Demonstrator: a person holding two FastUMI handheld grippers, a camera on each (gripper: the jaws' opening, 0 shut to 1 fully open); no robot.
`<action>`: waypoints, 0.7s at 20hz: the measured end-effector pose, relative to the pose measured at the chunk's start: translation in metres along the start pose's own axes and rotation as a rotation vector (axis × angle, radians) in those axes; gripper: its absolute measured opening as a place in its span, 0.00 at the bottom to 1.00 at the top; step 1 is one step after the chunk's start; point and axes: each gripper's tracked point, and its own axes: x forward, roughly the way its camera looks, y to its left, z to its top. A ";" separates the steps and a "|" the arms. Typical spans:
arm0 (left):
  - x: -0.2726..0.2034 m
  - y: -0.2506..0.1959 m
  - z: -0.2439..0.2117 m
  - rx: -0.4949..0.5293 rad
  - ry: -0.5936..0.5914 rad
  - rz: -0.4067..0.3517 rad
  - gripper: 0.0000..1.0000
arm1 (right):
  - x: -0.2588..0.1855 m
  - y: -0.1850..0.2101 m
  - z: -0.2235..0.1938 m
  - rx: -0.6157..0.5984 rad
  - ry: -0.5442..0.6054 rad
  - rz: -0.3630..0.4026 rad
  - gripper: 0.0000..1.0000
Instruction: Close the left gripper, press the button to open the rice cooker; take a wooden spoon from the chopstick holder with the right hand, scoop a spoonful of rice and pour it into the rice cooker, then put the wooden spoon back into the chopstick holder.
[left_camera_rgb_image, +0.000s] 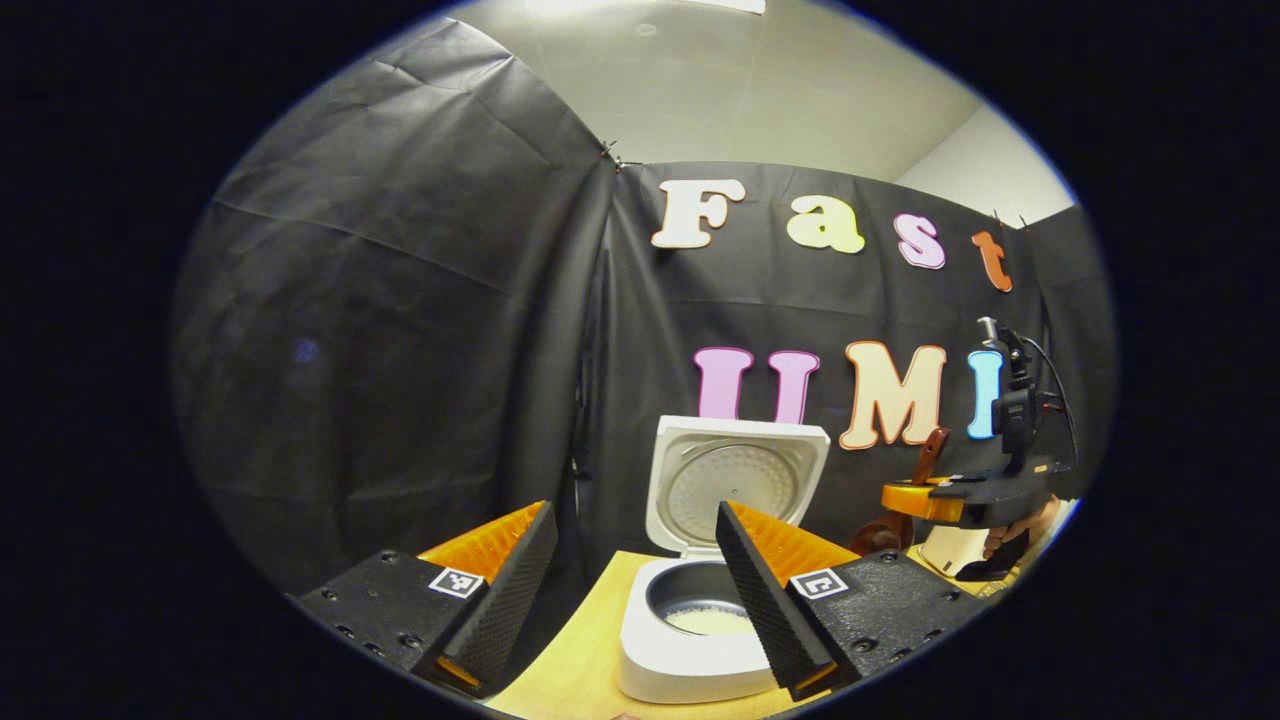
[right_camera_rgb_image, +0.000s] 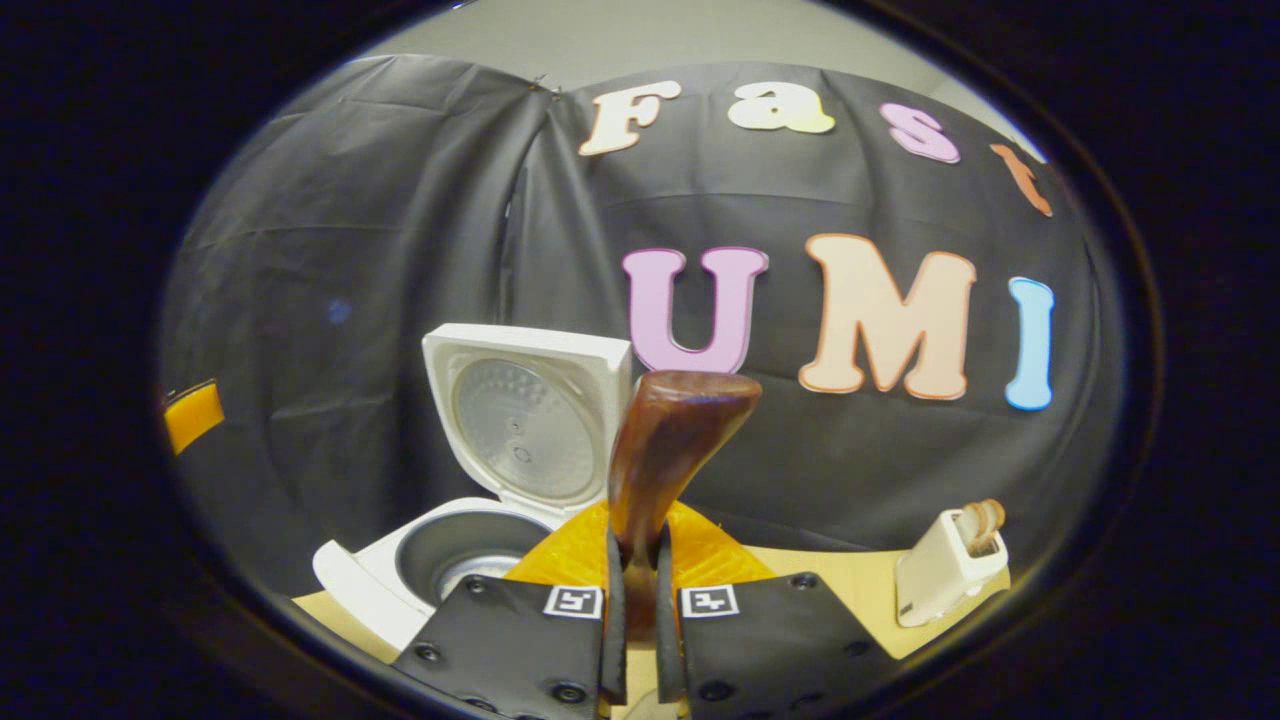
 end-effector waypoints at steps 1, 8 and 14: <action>0.000 -0.009 0.000 -0.002 -0.002 -0.010 0.93 | -0.009 -0.016 -0.002 0.010 0.001 -0.022 0.13; 0.005 -0.066 0.007 0.011 -0.013 -0.070 0.93 | -0.064 -0.117 -0.015 0.085 0.011 -0.148 0.13; 0.006 -0.108 0.010 0.018 -0.012 -0.109 0.95 | -0.110 -0.203 -0.038 0.151 0.040 -0.266 0.13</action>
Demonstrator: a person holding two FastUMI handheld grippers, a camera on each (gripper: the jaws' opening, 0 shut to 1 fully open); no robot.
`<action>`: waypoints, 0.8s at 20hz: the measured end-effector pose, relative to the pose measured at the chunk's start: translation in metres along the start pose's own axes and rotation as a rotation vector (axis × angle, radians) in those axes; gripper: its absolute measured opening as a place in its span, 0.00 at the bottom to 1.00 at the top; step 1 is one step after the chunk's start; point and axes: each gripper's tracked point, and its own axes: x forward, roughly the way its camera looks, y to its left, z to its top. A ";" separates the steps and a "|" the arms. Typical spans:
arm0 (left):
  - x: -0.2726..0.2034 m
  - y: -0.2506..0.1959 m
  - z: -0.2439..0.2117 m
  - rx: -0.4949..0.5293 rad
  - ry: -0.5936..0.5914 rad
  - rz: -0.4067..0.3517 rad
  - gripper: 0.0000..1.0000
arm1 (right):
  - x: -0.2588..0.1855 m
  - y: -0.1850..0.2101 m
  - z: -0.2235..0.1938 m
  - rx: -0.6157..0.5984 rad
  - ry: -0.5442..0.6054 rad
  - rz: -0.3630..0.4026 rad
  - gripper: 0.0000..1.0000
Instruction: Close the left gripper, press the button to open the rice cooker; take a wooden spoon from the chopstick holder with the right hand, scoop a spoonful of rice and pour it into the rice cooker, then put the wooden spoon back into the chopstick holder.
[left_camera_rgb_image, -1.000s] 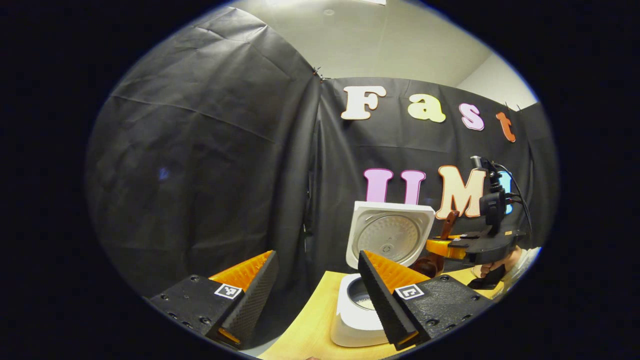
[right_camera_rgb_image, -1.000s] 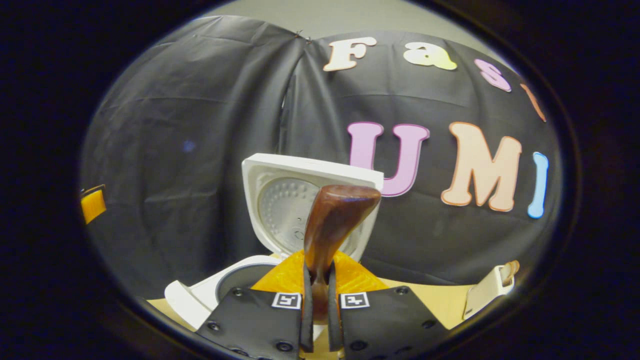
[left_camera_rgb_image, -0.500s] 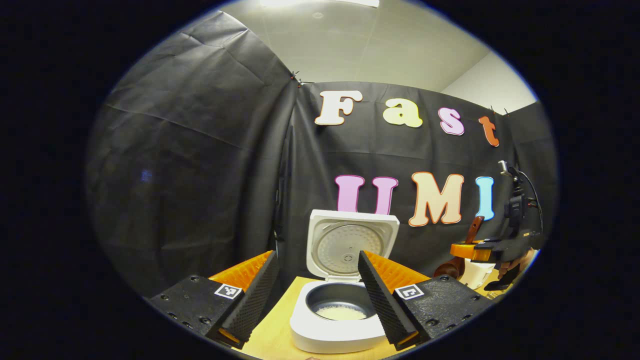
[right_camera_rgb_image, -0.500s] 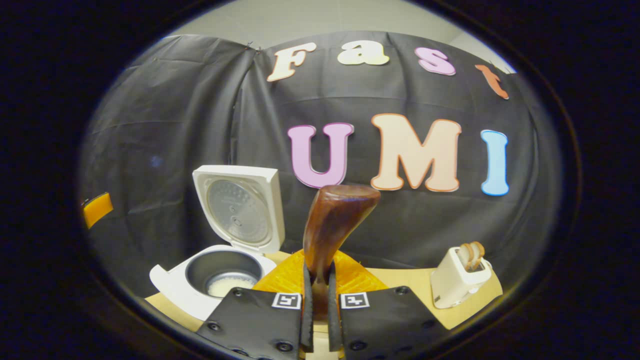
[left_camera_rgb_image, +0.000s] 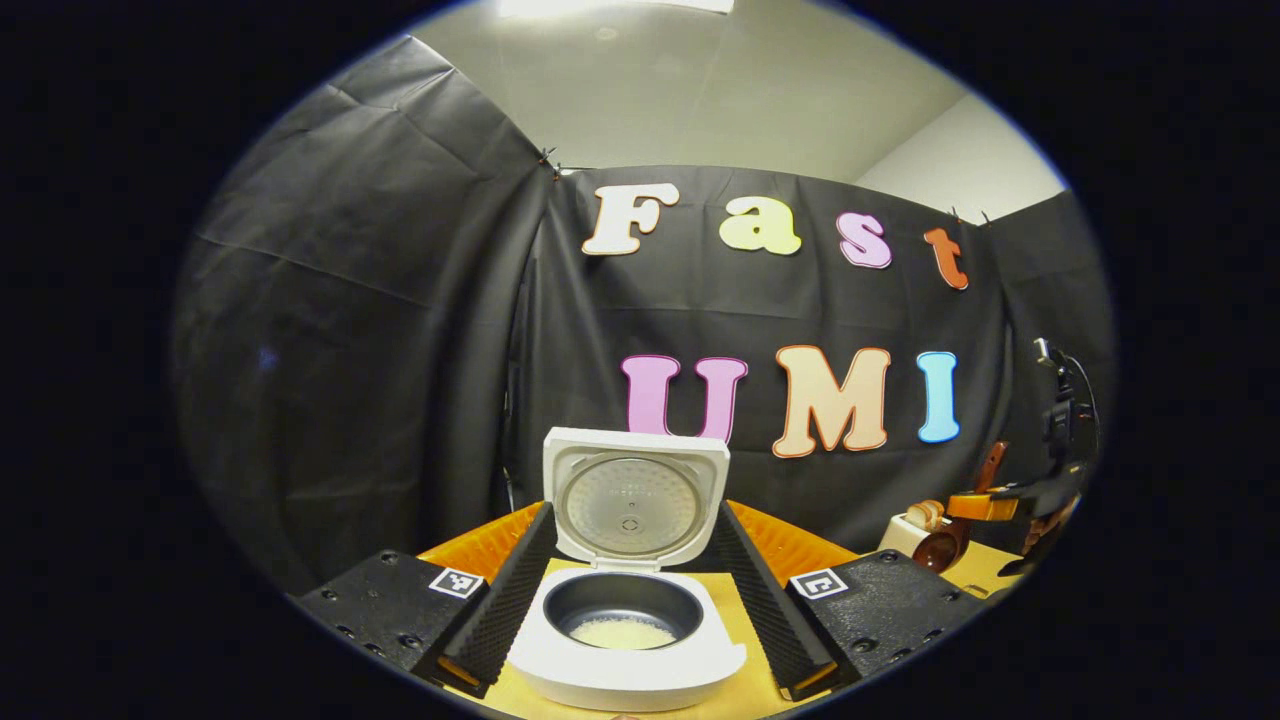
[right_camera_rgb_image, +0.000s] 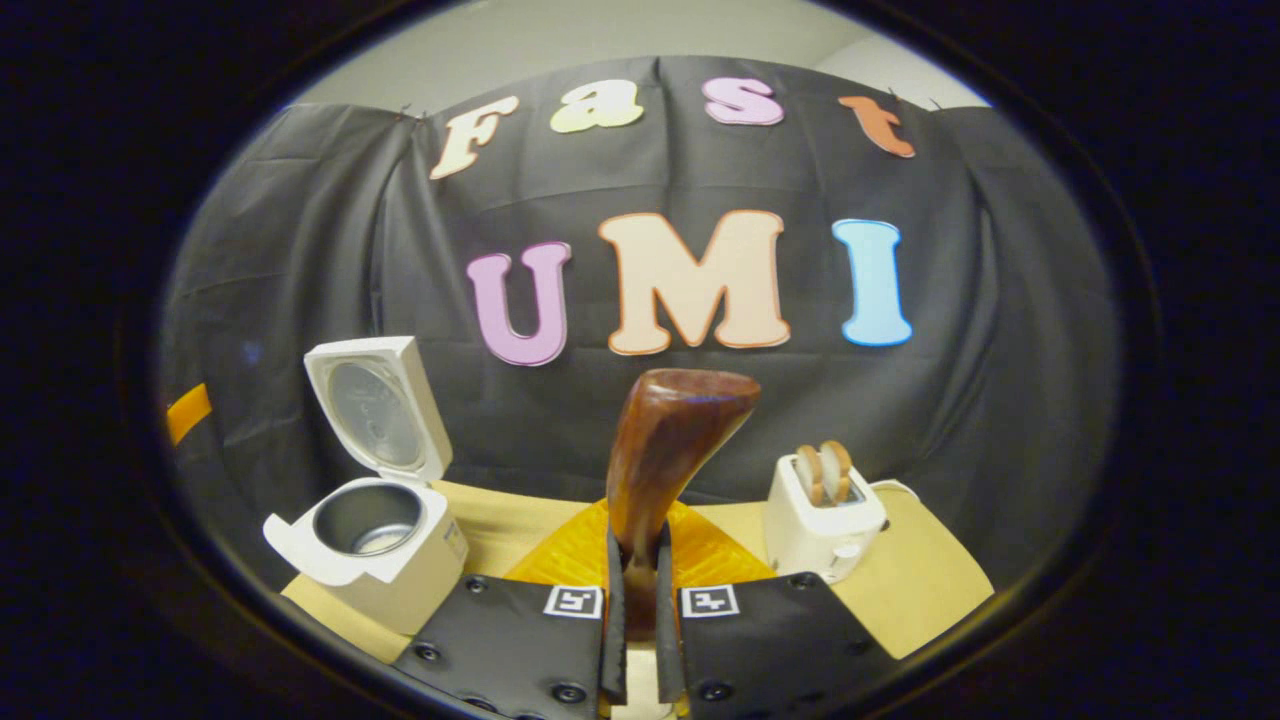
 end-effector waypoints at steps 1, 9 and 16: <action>0.001 -0.006 0.001 0.002 0.000 -0.007 0.93 | -0.004 -0.014 -0.002 0.008 0.004 -0.017 0.13; 0.004 -0.046 0.008 0.023 -0.006 -0.048 0.92 | -0.026 -0.101 -0.038 0.028 0.045 -0.113 0.13; 0.006 -0.067 0.010 0.041 0.002 -0.054 0.94 | -0.037 -0.145 -0.095 0.057 0.147 -0.150 0.13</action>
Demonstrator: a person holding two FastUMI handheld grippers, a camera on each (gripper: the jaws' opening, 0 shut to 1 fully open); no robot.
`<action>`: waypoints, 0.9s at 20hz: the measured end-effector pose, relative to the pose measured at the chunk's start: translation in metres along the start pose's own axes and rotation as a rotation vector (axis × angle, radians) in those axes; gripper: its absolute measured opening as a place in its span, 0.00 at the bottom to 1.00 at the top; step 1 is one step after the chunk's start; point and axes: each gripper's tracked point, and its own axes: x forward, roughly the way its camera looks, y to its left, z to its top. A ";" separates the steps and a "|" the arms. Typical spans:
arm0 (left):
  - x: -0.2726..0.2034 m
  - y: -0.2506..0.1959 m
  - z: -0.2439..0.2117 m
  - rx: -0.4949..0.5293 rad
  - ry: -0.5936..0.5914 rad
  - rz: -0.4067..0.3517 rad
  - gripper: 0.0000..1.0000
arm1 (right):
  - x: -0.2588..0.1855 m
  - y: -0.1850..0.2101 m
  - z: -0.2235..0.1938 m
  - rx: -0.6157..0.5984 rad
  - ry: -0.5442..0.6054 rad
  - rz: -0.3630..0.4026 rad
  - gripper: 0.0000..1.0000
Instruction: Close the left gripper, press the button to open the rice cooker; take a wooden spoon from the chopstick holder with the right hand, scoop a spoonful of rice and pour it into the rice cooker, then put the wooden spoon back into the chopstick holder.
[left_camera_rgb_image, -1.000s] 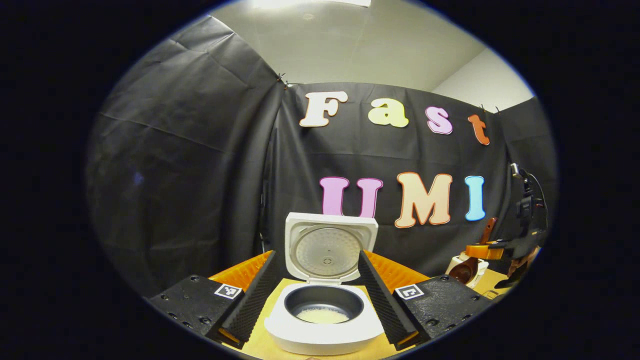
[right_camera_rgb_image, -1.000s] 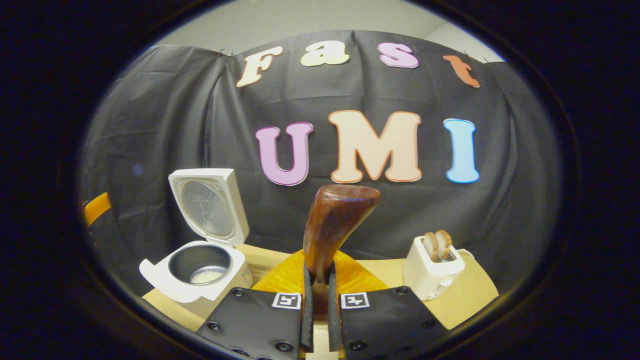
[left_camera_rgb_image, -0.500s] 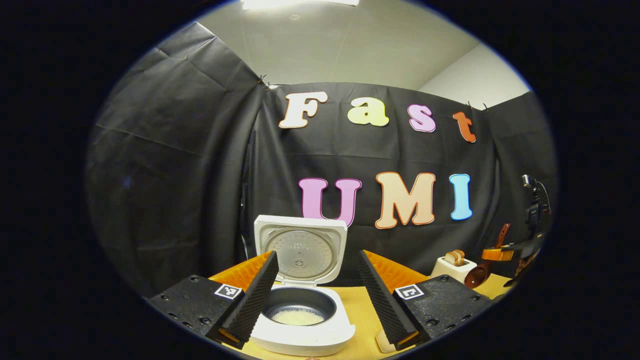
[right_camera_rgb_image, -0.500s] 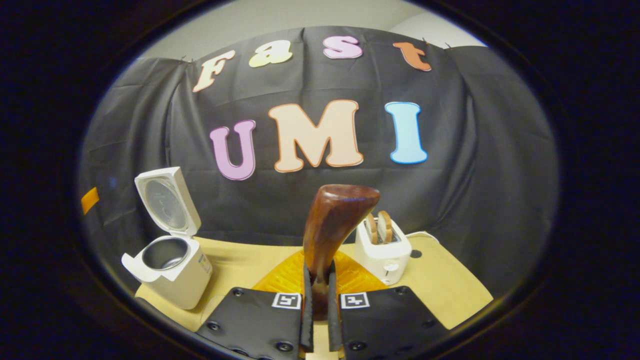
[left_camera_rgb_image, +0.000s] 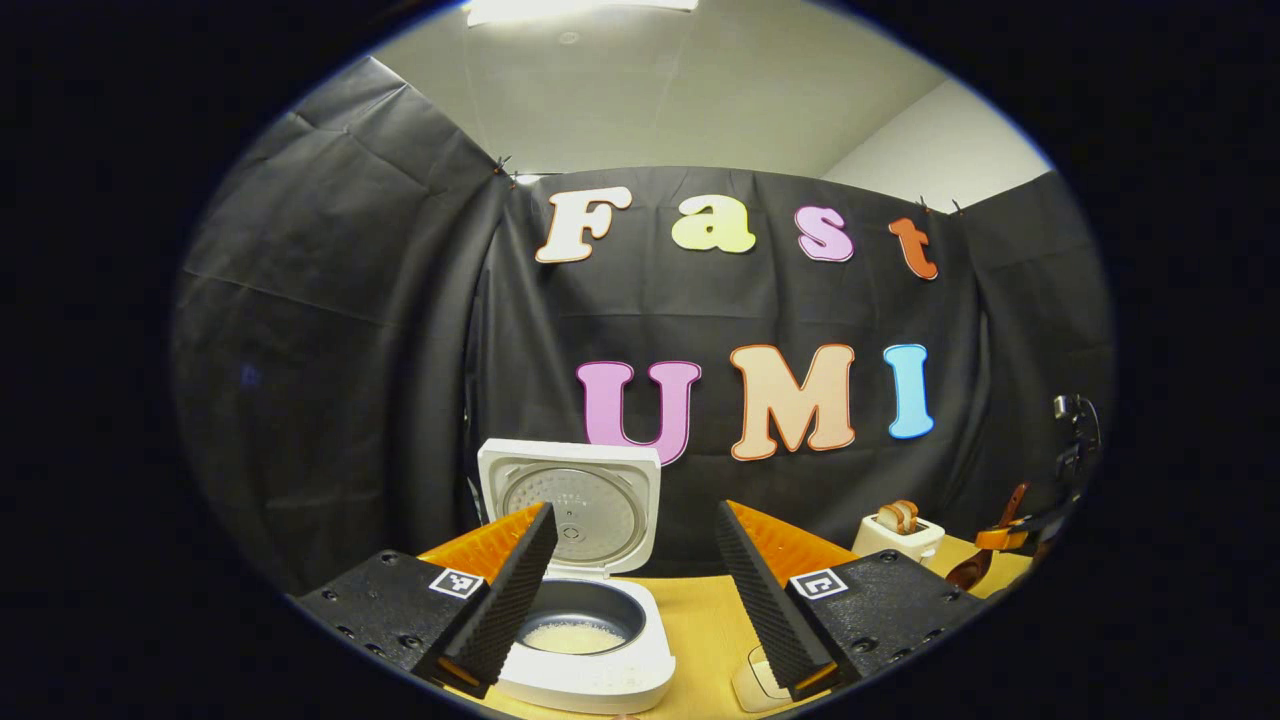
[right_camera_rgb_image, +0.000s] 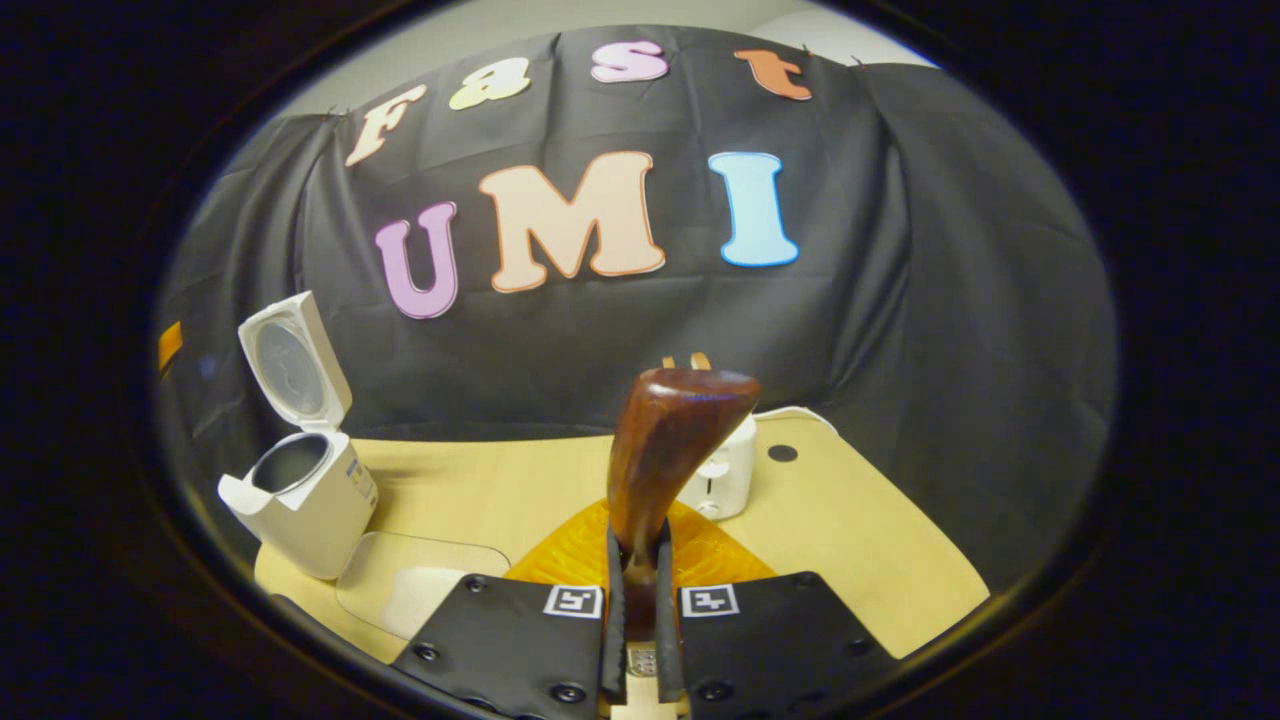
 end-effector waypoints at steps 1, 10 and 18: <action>0.001 -0.004 0.001 0.001 0.003 -0.003 0.92 | 0.003 -0.004 -0.010 0.005 0.017 -0.002 0.13; 0.001 -0.021 0.010 0.040 -0.003 -0.018 0.95 | 0.027 -0.016 -0.083 0.100 0.151 0.019 0.14; 0.004 -0.026 0.012 0.054 -0.001 -0.019 0.95 | 0.037 -0.032 -0.117 0.237 0.205 0.033 0.17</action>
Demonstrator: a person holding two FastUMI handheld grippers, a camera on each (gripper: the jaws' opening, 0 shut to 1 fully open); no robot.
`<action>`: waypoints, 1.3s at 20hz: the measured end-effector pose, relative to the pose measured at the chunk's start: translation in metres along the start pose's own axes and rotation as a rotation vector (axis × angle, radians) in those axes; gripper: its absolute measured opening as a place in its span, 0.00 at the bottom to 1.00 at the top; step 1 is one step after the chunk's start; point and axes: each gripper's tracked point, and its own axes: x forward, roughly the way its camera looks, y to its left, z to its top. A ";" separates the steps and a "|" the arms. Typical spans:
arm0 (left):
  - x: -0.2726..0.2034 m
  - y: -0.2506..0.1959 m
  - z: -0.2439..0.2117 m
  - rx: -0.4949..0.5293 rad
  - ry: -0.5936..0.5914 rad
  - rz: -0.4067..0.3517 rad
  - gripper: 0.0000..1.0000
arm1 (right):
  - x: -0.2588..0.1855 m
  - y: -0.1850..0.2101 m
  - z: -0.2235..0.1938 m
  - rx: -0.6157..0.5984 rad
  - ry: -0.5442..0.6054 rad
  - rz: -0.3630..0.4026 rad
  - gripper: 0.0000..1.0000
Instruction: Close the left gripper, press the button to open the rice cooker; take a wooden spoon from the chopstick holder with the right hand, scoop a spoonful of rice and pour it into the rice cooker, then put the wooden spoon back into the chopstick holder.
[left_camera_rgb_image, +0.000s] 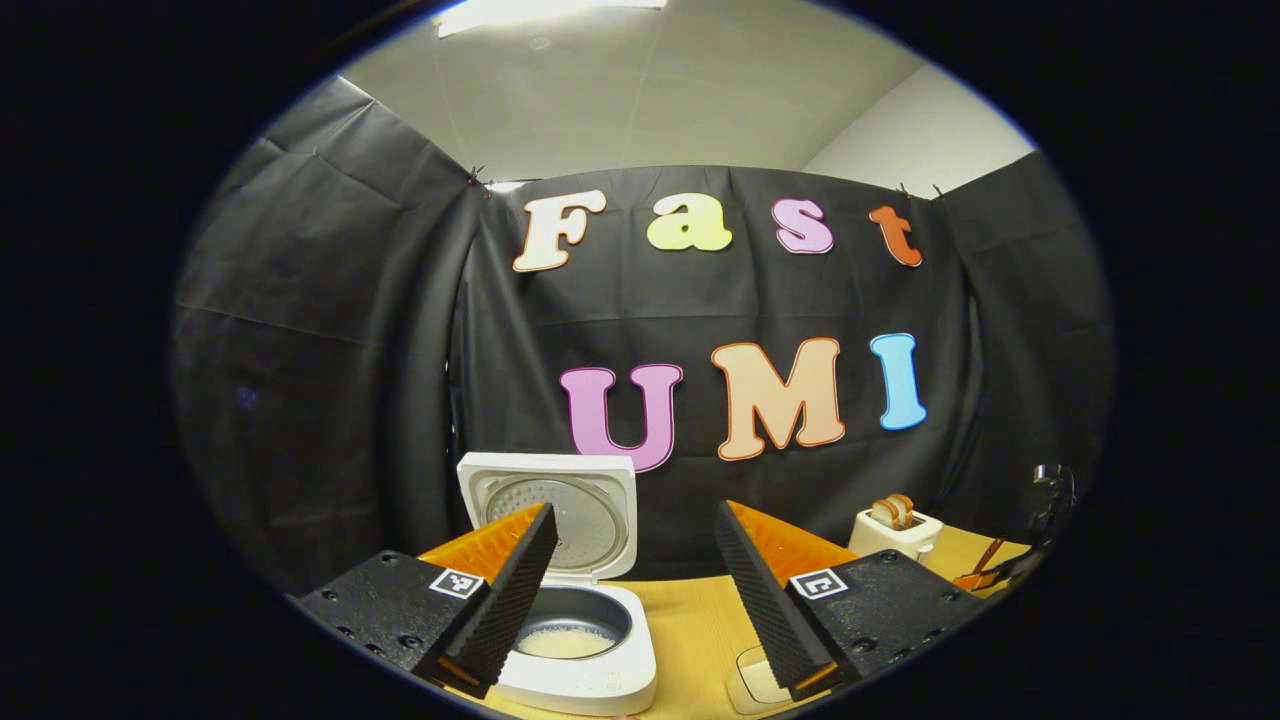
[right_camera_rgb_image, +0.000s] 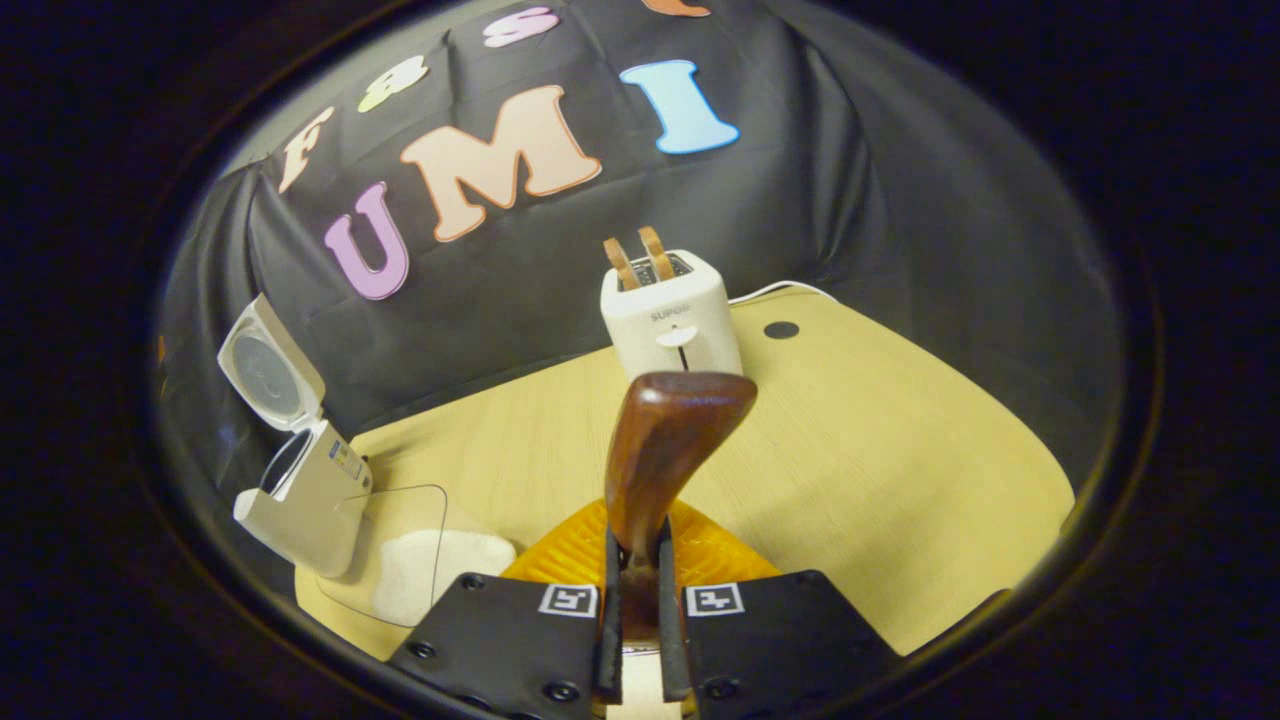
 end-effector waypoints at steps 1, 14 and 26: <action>0.001 -0.001 0.000 -0.003 0.000 -0.002 0.95 | -0.002 0.001 -0.002 0.002 0.000 0.009 0.17; 0.027 0.019 0.004 0.013 0.000 0.034 0.92 | -0.074 -0.036 0.097 -0.079 -0.265 -0.160 1.00; 0.138 0.094 0.003 -0.117 0.091 0.048 0.94 | -0.133 -0.001 0.138 -0.203 -0.384 -0.152 1.00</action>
